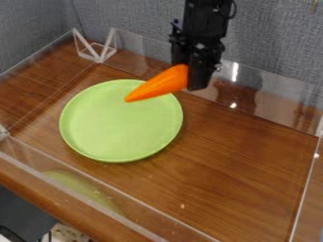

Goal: Put the carrot on the left side

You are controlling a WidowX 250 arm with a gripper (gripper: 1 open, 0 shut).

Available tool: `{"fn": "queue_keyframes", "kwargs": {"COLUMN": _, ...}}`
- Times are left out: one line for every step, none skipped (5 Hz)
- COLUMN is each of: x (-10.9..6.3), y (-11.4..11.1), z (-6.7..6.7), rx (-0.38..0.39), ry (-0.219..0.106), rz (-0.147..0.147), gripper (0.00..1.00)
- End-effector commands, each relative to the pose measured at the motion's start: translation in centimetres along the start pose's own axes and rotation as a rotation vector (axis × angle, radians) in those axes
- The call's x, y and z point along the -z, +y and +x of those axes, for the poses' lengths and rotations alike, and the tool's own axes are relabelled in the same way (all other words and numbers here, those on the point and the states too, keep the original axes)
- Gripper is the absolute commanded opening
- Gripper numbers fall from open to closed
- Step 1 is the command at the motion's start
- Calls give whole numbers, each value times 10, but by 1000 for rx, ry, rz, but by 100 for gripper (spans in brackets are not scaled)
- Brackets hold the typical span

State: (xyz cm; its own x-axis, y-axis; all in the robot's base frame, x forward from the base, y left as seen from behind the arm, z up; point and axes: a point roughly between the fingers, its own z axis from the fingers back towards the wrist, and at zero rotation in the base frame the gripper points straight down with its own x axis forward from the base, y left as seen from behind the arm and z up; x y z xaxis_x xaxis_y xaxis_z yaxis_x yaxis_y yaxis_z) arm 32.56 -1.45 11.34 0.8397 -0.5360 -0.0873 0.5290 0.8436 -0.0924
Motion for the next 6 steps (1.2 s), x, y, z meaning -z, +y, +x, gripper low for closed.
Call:
{"fn": "queue_keyframes", "kwargs": {"x": -20, "y": 10, "z": -13, "rx": -47, "ry": -55, "rz": 32, "gripper": 0}}
{"fn": "queue_keyframes", "kwargs": {"x": -26, "y": 11, "z": -16, "rx": -58, "ry": -73, "rz": 39, "gripper": 0}}
{"fn": "queue_keyframes", "kwargs": {"x": -26, "y": 12, "z": -14, "rx": -51, "ry": -85, "rz": 37, "gripper": 0}}
{"fn": "queue_keyframes", "kwargs": {"x": -26, "y": 14, "z": -13, "rx": -56, "ry": -96, "rz": 34, "gripper": 0}}
{"fn": "queue_keyframes", "kwargs": {"x": -27, "y": 16, "z": -13, "rx": -63, "ry": -106, "rz": 31, "gripper": 0}}
{"fn": "queue_keyframes", "kwargs": {"x": -26, "y": 16, "z": -10, "rx": -64, "ry": -116, "rz": 29, "gripper": 0}}
